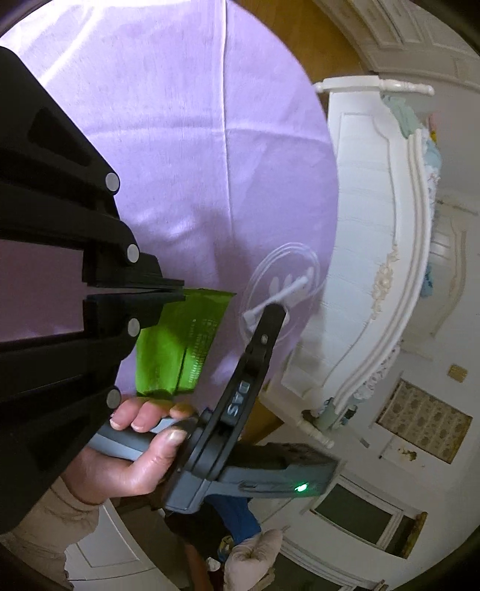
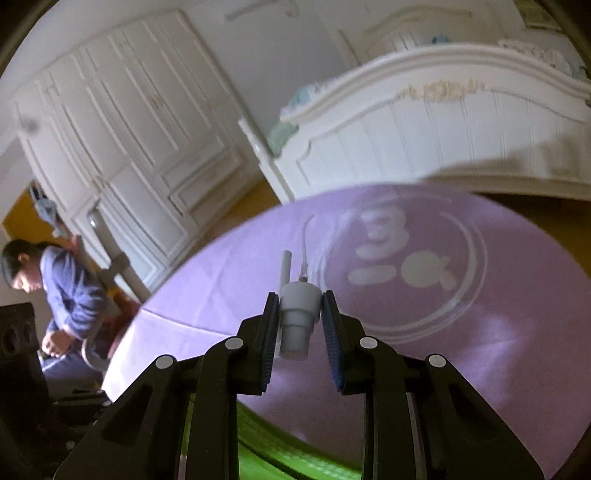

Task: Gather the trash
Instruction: 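Grasp the green wrapper with the left tool while the right tool grasps the white plastic piece, then carry the green wrapper and white piece over the bin and open both tools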

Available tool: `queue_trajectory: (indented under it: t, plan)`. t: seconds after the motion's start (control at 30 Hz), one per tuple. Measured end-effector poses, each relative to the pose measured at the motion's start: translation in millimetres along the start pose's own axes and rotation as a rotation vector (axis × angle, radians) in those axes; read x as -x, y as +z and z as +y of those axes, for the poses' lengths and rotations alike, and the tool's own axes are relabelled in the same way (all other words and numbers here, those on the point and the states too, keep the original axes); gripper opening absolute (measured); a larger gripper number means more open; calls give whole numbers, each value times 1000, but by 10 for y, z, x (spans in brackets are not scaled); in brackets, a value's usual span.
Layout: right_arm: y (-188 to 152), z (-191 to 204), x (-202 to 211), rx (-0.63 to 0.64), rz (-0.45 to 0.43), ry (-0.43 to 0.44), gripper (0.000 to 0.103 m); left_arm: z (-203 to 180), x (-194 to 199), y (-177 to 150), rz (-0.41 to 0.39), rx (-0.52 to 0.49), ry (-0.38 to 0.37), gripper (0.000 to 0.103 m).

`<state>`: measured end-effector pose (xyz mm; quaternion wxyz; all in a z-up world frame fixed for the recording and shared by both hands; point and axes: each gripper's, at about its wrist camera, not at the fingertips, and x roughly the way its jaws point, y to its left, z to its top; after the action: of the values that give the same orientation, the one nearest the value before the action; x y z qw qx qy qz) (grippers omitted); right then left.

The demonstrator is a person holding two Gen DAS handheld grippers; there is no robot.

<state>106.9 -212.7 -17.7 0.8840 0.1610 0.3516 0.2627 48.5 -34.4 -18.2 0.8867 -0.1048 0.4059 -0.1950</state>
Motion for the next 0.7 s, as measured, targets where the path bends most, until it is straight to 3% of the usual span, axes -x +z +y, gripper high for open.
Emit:
queue_trajectory:
  t: [0.2, 0.47, 0.7]
  plan:
    - [-65, 71, 337, -23, -69, 36, 25, 176, 378, 39, -84, 30, 42, 2]
    - [-125, 338, 527, 4, -57, 34, 25, 524, 1059, 126, -216, 71, 137, 2]
    - [-178, 677, 512, 56, -32, 50, 25, 645, 1406, 60, -273, 74, 173, 2]
